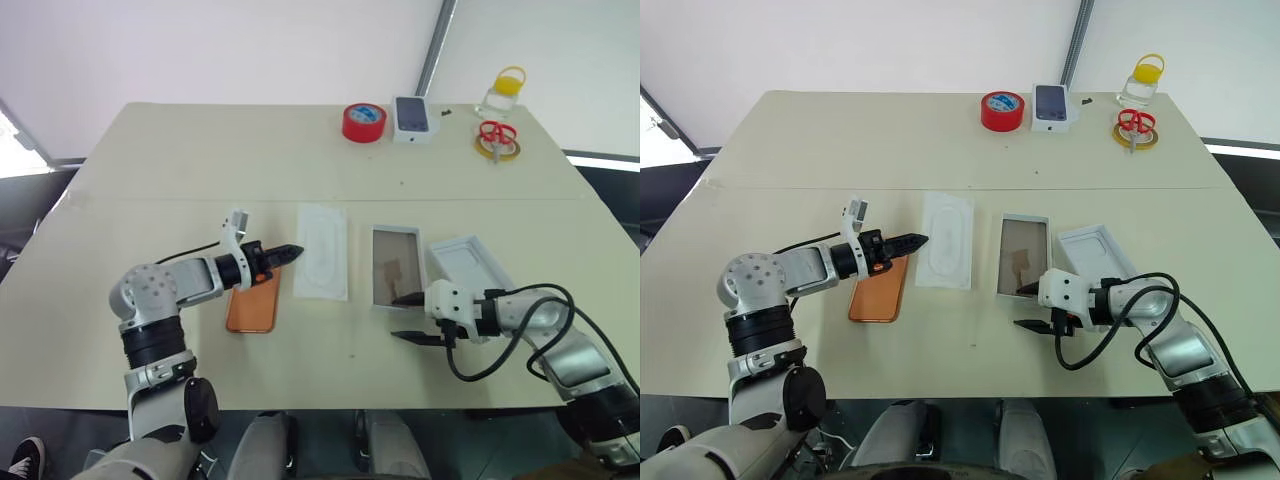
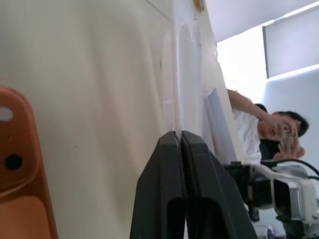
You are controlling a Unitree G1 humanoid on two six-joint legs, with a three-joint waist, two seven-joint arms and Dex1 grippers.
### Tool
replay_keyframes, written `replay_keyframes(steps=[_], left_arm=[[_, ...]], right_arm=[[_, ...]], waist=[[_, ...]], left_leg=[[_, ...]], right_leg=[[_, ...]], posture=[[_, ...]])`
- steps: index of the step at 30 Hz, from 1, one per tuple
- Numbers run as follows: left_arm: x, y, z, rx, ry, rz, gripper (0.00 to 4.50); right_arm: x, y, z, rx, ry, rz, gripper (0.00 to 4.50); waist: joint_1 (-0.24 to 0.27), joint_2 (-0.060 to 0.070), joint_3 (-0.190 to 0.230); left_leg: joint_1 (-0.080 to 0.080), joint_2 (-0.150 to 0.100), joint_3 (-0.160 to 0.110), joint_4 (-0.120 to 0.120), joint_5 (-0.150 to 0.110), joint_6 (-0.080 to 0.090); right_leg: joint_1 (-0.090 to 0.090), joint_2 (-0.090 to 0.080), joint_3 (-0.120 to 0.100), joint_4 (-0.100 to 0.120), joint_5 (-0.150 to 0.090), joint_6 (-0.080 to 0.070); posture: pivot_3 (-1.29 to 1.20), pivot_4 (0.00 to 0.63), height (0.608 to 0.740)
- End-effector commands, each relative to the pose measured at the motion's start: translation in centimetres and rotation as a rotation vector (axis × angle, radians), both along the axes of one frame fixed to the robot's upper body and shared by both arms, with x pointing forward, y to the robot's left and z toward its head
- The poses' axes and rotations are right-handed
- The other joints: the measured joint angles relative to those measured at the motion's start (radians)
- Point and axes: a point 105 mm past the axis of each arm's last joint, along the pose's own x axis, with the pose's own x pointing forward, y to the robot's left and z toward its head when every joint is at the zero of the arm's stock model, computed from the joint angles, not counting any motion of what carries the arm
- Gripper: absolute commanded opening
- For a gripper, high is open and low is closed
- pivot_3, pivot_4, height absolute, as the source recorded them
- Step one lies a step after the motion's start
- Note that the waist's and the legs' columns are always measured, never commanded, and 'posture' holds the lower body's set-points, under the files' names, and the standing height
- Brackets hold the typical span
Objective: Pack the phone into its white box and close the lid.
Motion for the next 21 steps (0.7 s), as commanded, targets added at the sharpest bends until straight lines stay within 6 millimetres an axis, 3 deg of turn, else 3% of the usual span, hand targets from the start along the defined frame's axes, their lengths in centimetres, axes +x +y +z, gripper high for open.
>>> replay_keyframes(steps=[1,2,3,7,15,18,21], left_arm=[[0.5,0.3,2.4,-0.043,-0.080,0.029,0.00],[0.7,0.3,2.7,-0.047,-0.095,0.046,0.00],[0.9,0.3,2.9,-0.049,-0.107,0.058,0.00],[1.3,-0.6,4.0,-0.113,-0.112,0.058,0.00],[1.4,-2.6,3.1,-0.113,-0.087,0.057,0.00],[0.9,-3.2,3.0,-0.127,-0.088,0.045,0.00],[0.6,-3.5,2.5,-0.114,-0.083,0.036,0.00]], right_arm=[[0.5,0.5,1.1,0.036,-0.022,0.016,0.58],[0.5,0.8,1.1,0.037,-0.024,0.025,0.16],[0.5,0.9,1.1,0.037,-0.027,0.032,0.07],[0.3,3.7,0.5,0.056,-0.032,0.097,0.07],[1.1,6.3,0.8,0.113,-0.024,0.109,0.07],[0.7,6.0,1.2,0.139,0.012,0.114,0.88],[0.6,5.3,2.2,0.146,-0.025,0.095,2.34]], waist=[[0.000,0.000,0.000],[0.000,0.000,0.000],[0.001,0.000,0.000],[0.001,-0.002,0.001],[-0.002,-0.003,0.002],[0.000,-0.003,0.002],[0.002,-0.003,0.002]], left_leg=[[0.000,0.000,0.000,0.000,0.000,0.000],[0.000,0.000,0.000,0.000,0.000,0.000],[0.000,0.000,0.000,0.000,0.000,0.000],[0.000,0.000,0.000,0.000,0.000,-0.001],[0.000,0.000,0.000,-0.001,0.001,-0.004],[0.000,0.000,0.000,-0.001,0.001,-0.004],[-0.001,0.000,0.000,-0.001,0.000,-0.004]], right_leg=[[0.000,0.000,0.000,0.000,0.000,0.000],[0.000,0.000,0.000,0.000,0.000,0.000],[0.000,0.000,0.000,0.000,0.000,0.000],[0.000,0.000,0.000,0.000,0.000,0.000],[-0.001,0.001,0.000,0.000,0.001,0.002],[-0.001,0.001,0.000,0.000,0.001,0.001],[-0.001,0.001,0.000,0.000,0.000,0.000]], posture=[[0.00,0.150,0.740],[0.00,0.150,0.740],[0.00,0.150,0.740],[0.00,0.150,0.740],[0.00,0.150,0.740],[0.00,0.150,0.740],[0.00,0.150,0.740]])
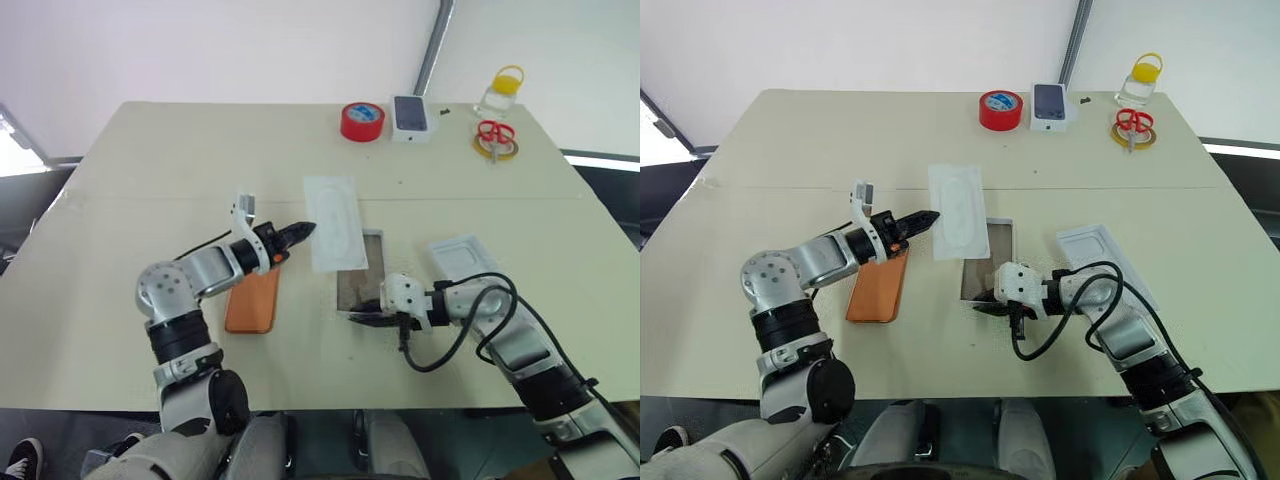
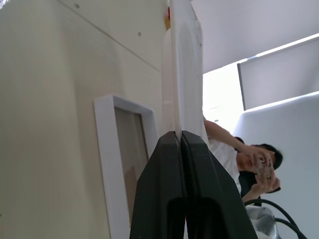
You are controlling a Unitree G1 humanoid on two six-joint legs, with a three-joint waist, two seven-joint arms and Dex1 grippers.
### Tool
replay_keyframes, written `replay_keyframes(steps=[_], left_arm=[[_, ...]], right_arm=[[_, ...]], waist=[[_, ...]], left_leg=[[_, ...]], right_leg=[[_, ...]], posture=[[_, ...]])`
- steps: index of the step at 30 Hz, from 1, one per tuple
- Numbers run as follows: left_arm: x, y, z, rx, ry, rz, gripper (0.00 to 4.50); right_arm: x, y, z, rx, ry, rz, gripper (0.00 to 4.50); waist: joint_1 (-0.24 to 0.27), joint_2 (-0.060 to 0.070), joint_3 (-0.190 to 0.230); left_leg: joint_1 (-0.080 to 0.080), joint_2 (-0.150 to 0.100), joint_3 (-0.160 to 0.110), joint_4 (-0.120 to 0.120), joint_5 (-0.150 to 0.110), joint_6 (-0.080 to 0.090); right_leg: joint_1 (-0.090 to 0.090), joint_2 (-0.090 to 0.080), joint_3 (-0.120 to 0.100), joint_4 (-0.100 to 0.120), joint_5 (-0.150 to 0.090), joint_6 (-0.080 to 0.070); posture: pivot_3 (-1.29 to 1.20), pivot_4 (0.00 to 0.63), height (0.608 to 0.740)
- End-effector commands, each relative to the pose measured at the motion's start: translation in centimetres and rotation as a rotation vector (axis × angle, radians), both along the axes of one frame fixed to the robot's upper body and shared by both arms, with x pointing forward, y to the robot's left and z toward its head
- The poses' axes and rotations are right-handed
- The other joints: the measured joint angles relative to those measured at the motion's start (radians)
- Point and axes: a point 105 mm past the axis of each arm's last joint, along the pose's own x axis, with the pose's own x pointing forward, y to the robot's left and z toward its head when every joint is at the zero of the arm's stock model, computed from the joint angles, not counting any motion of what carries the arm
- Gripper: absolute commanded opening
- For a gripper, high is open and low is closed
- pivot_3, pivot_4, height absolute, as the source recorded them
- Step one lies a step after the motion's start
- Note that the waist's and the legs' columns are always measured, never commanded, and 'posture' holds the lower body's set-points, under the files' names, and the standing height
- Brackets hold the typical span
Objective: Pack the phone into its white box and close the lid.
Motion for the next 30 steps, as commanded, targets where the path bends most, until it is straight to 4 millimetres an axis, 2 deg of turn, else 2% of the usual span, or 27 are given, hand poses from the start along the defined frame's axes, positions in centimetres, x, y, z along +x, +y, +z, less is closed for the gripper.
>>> replay_keyframes(steps=[1,2,7,13,19,29,30], left_arm=[[-0.5,-0.8,1.3,-0.009,-0.065,-0.025,0.00],[-0.6,-0.8,1.3,-0.011,-0.064,-0.030,0.00],[-0.9,-1.7,0.9,0.004,-0.052,-0.071,0.00],[-1.3,-3.6,0.0,0.045,-0.023,-0.138,0.00],[-2.2,-4.7,-0.8,0.072,-0.005,-0.186,0.00],[-2.2,-4.9,-1.4,0.087,0.012,-0.173,0.00],[-2.1,-4.9,-1.3,0.079,0.013,-0.169,0.29]], right_arm=[[-0.1,-1.1,2.4,0.036,-0.057,-0.021,2.84],[-0.3,-1.7,2.7,0.040,-0.043,-0.034,3.32],[0.2,-5.7,3.7,0.065,-0.032,-0.189,3.32],[0.9,-9.6,3.6,0.029,-0.066,-0.336,3.32],[1.1,-10.2,3.6,0.017,-0.098,-0.366,3.32],[1.7,-11.2,3.4,-0.008,-0.140,-0.408,3.32],[1.8,-11.3,3.4,-0.008,-0.144,-0.409,3.35]], waist=[[0.001,0.000,0.000],[0.001,0.000,0.000],[0.000,0.000,0.000],[0.000,-0.001,0.000],[-0.002,0.000,0.000],[0.000,0.000,0.000],[0.000,0.000,0.000]], left_leg=[[0.000,0.000,0.000,0.000,0.000,0.000],[-0.001,0.000,0.000,0.000,0.000,0.000],[-0.002,0.000,0.000,0.001,0.000,0.000],[-0.004,0.000,0.000,0.001,0.000,0.001],[-0.005,0.000,0.000,0.001,0.000,0.001],[-0.007,0.000,0.000,0.001,0.000,0.001],[-0.007,0.000,0.000,0.001,0.000,0.001]], right_leg=[[0.000,0.000,0.000,0.000,0.000,0.000],[-0.001,0.000,0.000,0.000,0.000,0.000],[-0.002,-0.001,0.000,0.000,0.000,0.000],[-0.003,-0.001,0.000,0.000,0.000,0.000],[-0.004,0.000,0.000,0.000,0.000,0.000],[-0.006,0.000,0.000,-0.001,0.000,0.000],[-0.006,0.000,0.000,-0.001,0.000,0.000]], posture=[[0.00,0.150,0.740],[0.00,0.150,0.740],[0.00,0.150,0.740],[0.00,0.150,0.740],[0.00,0.150,0.740],[0.00,0.150,0.740],[0.00,0.150,0.740]])
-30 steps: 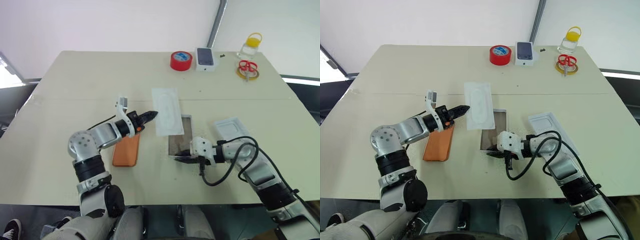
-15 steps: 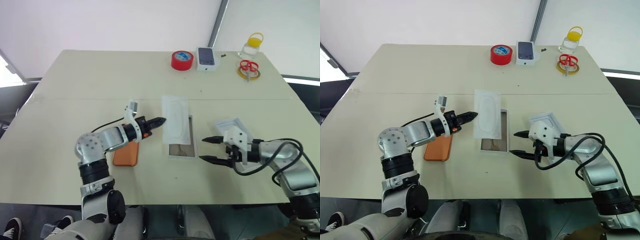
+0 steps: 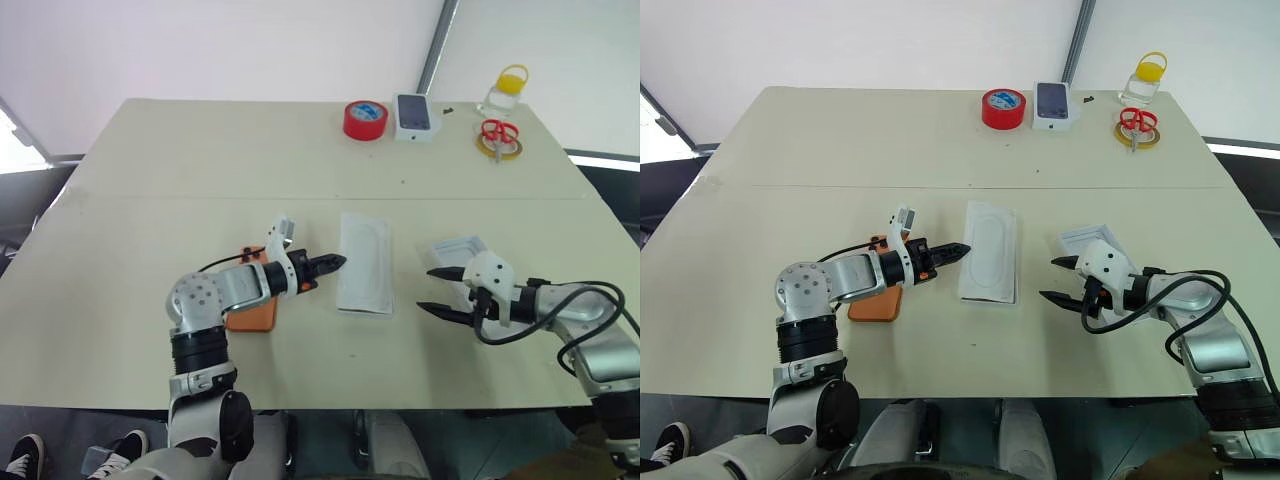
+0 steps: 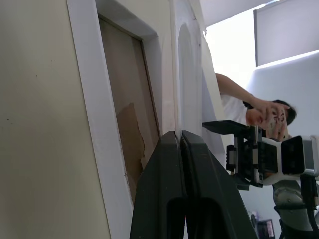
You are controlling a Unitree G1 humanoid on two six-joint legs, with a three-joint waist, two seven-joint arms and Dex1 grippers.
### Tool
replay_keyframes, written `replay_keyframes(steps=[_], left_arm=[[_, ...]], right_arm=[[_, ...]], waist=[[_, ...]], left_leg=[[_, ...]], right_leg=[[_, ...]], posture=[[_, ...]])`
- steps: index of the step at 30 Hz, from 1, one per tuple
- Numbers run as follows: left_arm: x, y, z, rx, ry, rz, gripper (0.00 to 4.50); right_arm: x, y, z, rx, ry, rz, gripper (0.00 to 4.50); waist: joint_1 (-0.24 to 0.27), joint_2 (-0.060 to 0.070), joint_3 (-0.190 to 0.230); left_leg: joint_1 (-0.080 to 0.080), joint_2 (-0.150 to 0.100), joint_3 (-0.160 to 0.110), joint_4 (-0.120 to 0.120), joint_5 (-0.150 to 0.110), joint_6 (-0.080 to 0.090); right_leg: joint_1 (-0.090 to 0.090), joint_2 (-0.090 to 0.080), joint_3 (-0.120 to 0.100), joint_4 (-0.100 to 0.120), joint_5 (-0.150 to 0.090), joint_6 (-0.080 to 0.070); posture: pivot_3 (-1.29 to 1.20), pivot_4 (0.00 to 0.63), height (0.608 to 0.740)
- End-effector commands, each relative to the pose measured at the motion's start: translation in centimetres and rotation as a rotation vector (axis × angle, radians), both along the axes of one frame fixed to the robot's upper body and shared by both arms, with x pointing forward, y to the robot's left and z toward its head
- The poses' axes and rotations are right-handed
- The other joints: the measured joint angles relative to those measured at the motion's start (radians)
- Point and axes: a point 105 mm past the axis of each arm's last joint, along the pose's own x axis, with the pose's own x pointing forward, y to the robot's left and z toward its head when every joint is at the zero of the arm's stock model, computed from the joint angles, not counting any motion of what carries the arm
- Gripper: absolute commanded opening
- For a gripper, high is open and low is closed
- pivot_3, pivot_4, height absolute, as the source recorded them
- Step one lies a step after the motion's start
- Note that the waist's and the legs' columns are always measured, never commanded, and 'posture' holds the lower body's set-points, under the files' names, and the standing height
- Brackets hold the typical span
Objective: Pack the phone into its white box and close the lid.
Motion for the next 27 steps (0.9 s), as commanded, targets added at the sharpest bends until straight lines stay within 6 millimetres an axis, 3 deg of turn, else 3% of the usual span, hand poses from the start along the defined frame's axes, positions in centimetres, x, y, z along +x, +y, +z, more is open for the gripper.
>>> replay_keyframes(steps=[1,5,13,16,18,21,27], left_arm=[[0.2,-0.3,1.1,-0.014,-0.043,0.003,0.60],[0.5,0.0,1.5,0.000,-0.064,0.026,2.36],[0.7,1.3,3.7,-0.022,-0.147,0.058,2.36],[0.6,2.0,4.8,-0.039,-0.245,0.096,2.43],[0.4,3.2,4.8,0.018,-0.303,0.106,2.43],[0.6,5.2,4.5,0.118,-0.406,0.140,2.43],[0.8,8.5,3.4,0.119,-0.406,0.202,2.43]], right_arm=[[0.5,-0.5,1.2,-0.013,-0.063,-0.012,3.35],[0.8,-0.7,1.3,-0.020,-0.077,-0.017,3.35],[2.1,-0.5,2.7,0.032,-0.137,-0.035,3.35],[2.6,0.7,4.1,0.115,-0.162,-0.028,2.51],[2.7,2.3,4.8,0.155,-0.177,0.007,1.44],[2.4,4.6,4.3,0.142,-0.162,0.077,0.03],[1.7,7.1,1.8,0.005,-0.119,0.211,0.03]], waist=[[0.000,0.000,0.000],[0.000,0.000,0.000],[-0.001,0.000,0.000],[-0.001,0.000,0.000],[-0.002,0.000,0.000],[-0.006,0.001,0.000],[0.000,0.001,0.000]], left_leg=[[0.000,0.000,0.000,0.000,0.000,0.000],[0.000,0.000,0.000,0.000,0.000,0.000],[0.000,0.000,0.000,0.000,0.000,0.000],[0.000,0.000,0.000,0.000,0.000,0.000],[0.000,0.000,0.000,0.000,0.000,0.000],[0.000,0.001,0.000,-0.001,0.000,-0.001],[-0.002,0.000,0.000,0.000,0.001,-0.001]], right_leg=[[0.000,0.000,0.000,0.000,0.000,0.000],[0.000,0.000,0.000,0.000,0.000,0.000],[-0.001,0.000,0.000,0.000,0.000,0.000],[-0.001,0.000,0.000,0.000,0.000,0.000],[-0.001,0.000,0.000,0.000,0.000,0.000],[-0.002,0.001,0.000,0.001,0.000,0.000],[-0.002,0.000,0.000,0.001,0.000,-0.001]], posture=[[0.00,0.150,0.740],[0.00,0.150,0.740],[0.00,0.150,0.740],[0.00,0.150,0.740],[0.00,0.150,0.740],[0.00,0.150,0.740],[0.00,0.150,0.740]])
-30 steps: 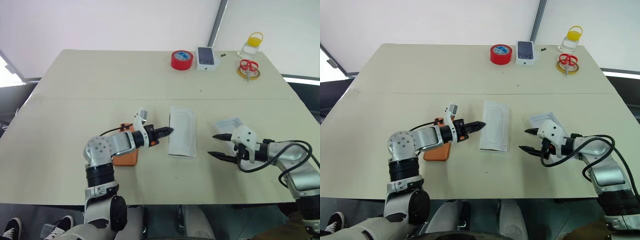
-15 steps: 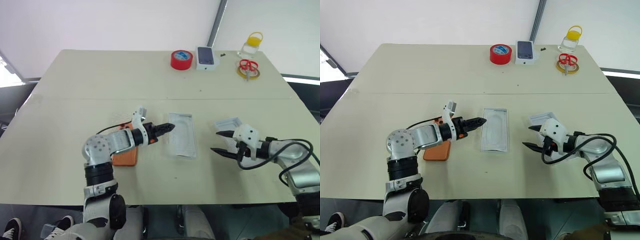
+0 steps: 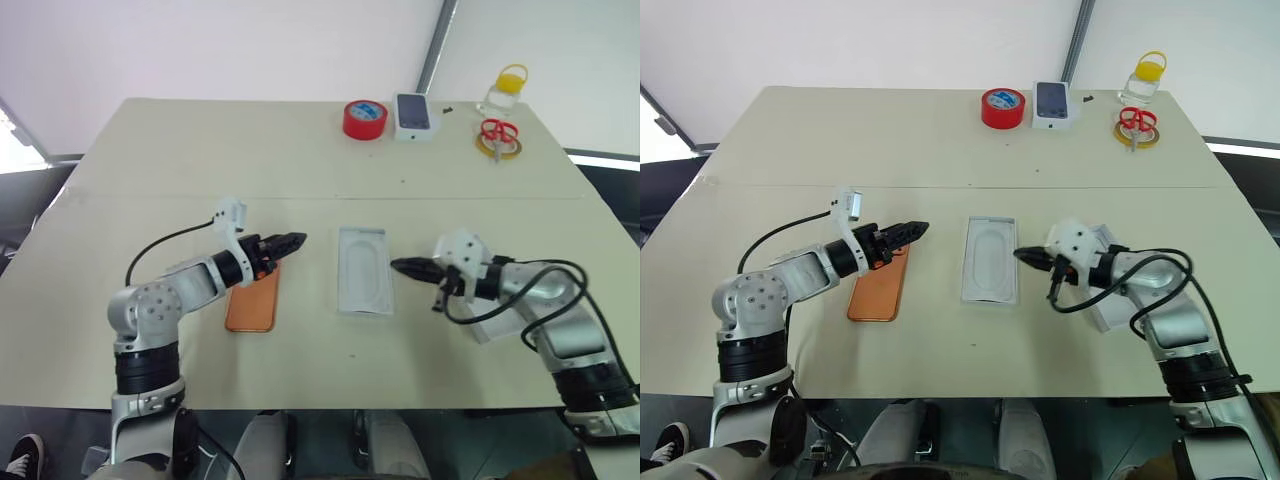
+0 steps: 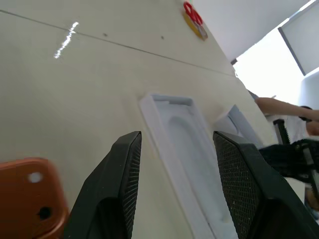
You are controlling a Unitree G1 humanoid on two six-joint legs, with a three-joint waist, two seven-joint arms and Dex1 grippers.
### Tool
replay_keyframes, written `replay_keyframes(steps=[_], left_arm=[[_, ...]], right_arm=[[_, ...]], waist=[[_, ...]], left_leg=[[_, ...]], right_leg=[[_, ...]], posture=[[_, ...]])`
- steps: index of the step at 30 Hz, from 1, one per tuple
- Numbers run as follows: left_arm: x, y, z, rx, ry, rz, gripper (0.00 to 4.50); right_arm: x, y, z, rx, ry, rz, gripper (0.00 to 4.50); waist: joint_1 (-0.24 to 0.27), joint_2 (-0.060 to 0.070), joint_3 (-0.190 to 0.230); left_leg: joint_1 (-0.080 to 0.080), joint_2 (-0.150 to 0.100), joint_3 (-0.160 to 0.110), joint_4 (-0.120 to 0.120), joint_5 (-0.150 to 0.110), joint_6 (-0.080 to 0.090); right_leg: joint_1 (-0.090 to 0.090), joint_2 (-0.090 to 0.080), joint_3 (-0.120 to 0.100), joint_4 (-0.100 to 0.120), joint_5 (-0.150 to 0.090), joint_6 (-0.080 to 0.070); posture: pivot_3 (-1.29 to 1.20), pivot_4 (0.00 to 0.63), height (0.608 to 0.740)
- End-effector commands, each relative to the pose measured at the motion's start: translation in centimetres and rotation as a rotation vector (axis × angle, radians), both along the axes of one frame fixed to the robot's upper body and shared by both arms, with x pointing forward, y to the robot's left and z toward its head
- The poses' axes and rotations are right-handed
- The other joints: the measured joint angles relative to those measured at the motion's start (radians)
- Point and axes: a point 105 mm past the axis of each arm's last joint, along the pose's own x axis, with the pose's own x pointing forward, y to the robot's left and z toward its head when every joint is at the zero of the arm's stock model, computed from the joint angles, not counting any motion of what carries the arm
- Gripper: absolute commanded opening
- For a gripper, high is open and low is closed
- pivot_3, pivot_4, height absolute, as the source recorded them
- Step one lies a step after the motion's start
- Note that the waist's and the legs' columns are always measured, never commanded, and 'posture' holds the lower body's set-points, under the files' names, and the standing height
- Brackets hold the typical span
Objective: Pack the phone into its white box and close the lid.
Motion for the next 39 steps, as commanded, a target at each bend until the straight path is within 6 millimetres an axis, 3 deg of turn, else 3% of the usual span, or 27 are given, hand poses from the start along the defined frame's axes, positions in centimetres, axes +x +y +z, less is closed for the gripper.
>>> replay_keyframes(steps=[1,3,6,10,17,20,23,26,30,32,33,39], left_arm=[[-0.2,1.0,0.6,0.012,-0.065,-0.001,2.43],[-0.4,1.3,0.1,0.060,-0.080,0.001,2.43],[-0.7,1.6,-0.5,-0.022,-0.045,0.026,2.43],[-1.6,0.9,-1.4,-0.014,-0.037,0.015,2.43],[-1.3,1.2,-1.2,-0.003,-0.055,0.061,2.43],[-1.4,1.9,-1.6,0.018,-0.024,0.071,2.43],[-2.1,2.6,-1.0,-0.082,0.043,0.011,2.43],[-2.1,4.6,-0.5,-0.017,0.020,0.052,2.43],[-3.3,7.3,-0.5,-0.170,0.122,0.017,2.43],[-3.6,9.0,-1.2,-0.189,0.170,0.049,2.43],[-3.8,9.5,-1.4,-0.182,0.180,0.057,2.43],[-4.6,11.4,-3.1,-0.129,0.250,0.092,2.43]], right_arm=[[0.3,1.2,0.5,-0.076,-0.063,0.065,0.03],[0.6,1.5,0.1,-0.132,-0.075,0.080,0.03],[1.2,1.9,-1.2,-0.279,-0.130,0.118,0.03],[2.0,2.5,-2.1,-0.364,-0.171,0.142,0.03],[3.2,3.0,-2.7,-0.451,-0.227,0.147,0.03],[3.4,3.0,-2.2,-0.441,-0.233,0.143,0.03],[3.8,3.3,-0.9,-0.392,-0.253,0.119,0.03],[5.0,3.0,0.5,-0.442,-0.356,0.087,0.03],[6.2,5.9,5.3,-0.214,-0.422,0.023,0.03],[5.8,7.9,6.6,-0.090,-0.390,0.037,0.03],[5.6,8.6,6.7,-0.063,-0.381,0.047,0.03],[2.7,15.4,2.7,-0.158,-0.335,0.193,0.03]], waist=[[-0.003,0.000,0.000],[-0.006,0.000,0.000],[-0.005,0.000,0.000],[-0.004,0.000,0.000],[-0.005,0.000,0.000],[-0.005,0.000,0.000],[-0.005,0.000,0.000],[-0.008,0.000,0.000],[-0.022,0.001,0.001],[-0.032,0.001,0.001],[-0.032,0.000,0.001],[-0.030,0.001,0.001]], left_leg=[[0.000,0.000,0.000,0.000,0.000,0.000],[0.000,0.000,0.001,0.000,0.000,0.000],[0.000,0.000,0.000,0.000,0.000,0.000],[0.000,0.000,0.000,0.000,0.000,0.000],[0.000,0.000,0.000,0.000,0.000,0.000],[0.000,0.000,0.000,0.000,0.000,0.000],[0.000,0.000,0.000,0.000,0.000,0.000],[0.000,0.000,0.000,0.000,0.000,0.000],[0.000,0.001,0.000,0.000,0.000,0.000],[0.000,0.002,0.000,-0.001,0.001,-0.001],[0.000,0.002,0.000,-0.001,0.001,-0.001],[0.000,0.002,-0.001,-0.002,0.001,-0.002]], right_leg=[[0.000,0.000,0.000,0.000,0.000,0.000],[-0.001,-0.001,0.000,0.000,0.000,0.000],[-0.001,0.000,0.000,0.000,0.000,0.000],[-0.001,0.000,0.000,0.000,0.000,0.000],[0.000,0.000,0.000,0.000,0.001,-0.001],[0.000,0.000,0.000,0.000,0.001,-0.001],[0.000,0.000,0.000,0.000,0.001,-0.001],[-0.001,0.000,0.000,0.001,0.001,-0.001],[-0.002,0.001,0.000,0.001,0.001,-0.001],[-0.003,0.002,0.000,0.002,0.001,0.000],[-0.003,0.002,0.000,0.004,0.001,0.000],[-0.006,0.001,-0.001,0.010,0.000,-0.002]], posture=[[0.00,0.150,0.740],[0.00,0.150,0.740],[0.00,0.150,0.740],[0.00,0.150,0.740],[0.00,0.150,0.740],[0.00,0.150,0.740],[0.00,0.150,0.740],[0.00,0.150,0.740],[0.00,0.150,0.740],[0.00,0.150,0.740],[0.00,0.150,0.740],[0.00,0.150,0.740]])
